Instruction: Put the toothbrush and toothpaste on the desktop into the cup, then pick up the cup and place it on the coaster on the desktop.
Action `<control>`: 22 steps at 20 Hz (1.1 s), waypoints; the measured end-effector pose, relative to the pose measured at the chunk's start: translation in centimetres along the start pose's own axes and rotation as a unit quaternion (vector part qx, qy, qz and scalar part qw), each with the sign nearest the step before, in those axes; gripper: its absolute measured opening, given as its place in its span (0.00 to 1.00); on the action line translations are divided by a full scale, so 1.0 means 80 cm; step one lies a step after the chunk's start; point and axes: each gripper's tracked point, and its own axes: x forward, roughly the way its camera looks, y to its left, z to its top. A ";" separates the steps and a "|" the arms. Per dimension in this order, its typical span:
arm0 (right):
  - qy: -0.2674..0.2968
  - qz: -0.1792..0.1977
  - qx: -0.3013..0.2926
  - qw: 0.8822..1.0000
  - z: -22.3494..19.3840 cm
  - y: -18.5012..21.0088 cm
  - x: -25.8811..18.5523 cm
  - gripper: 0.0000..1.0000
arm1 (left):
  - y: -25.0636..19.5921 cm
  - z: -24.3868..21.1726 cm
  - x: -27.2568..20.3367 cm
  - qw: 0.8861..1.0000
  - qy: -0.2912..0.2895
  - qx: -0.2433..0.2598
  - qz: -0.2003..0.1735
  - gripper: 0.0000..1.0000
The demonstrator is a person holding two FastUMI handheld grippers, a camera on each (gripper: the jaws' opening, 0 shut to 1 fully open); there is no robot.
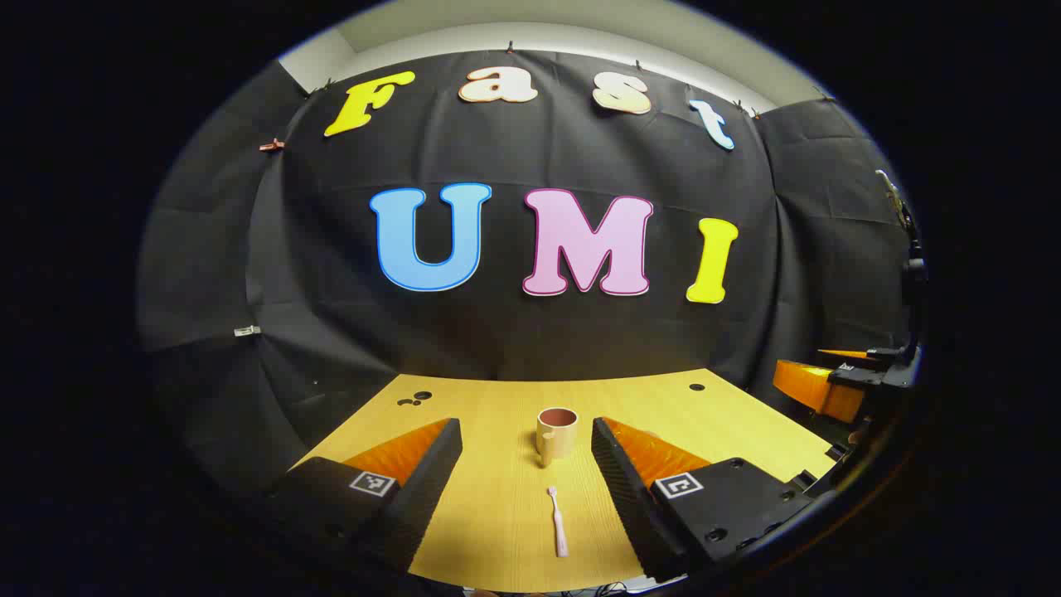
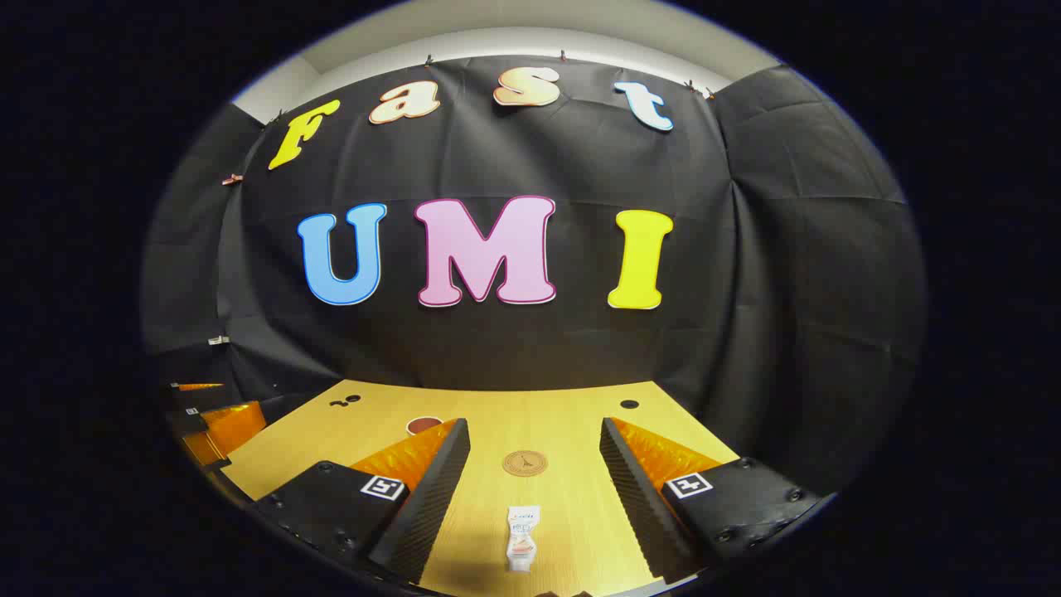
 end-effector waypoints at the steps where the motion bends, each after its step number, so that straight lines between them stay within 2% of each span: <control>1: 0.005 0.002 0.000 1.000 -0.003 -0.001 0.002 0.97 | -0.003 -0.005 0.004 1.000 0.004 0.002 -0.003 0.98; 9: 0.028 -0.011 0.015 0.999 -0.019 -0.022 0.013 0.97 | -0.019 -0.023 0.013 0.999 0.022 0.018 -0.019 0.98; 22: 0.086 0.004 0.005 0.996 -0.060 -0.002 0.024 0.97 | -0.015 -0.036 0.018 0.999 0.042 0.018 -0.028 0.98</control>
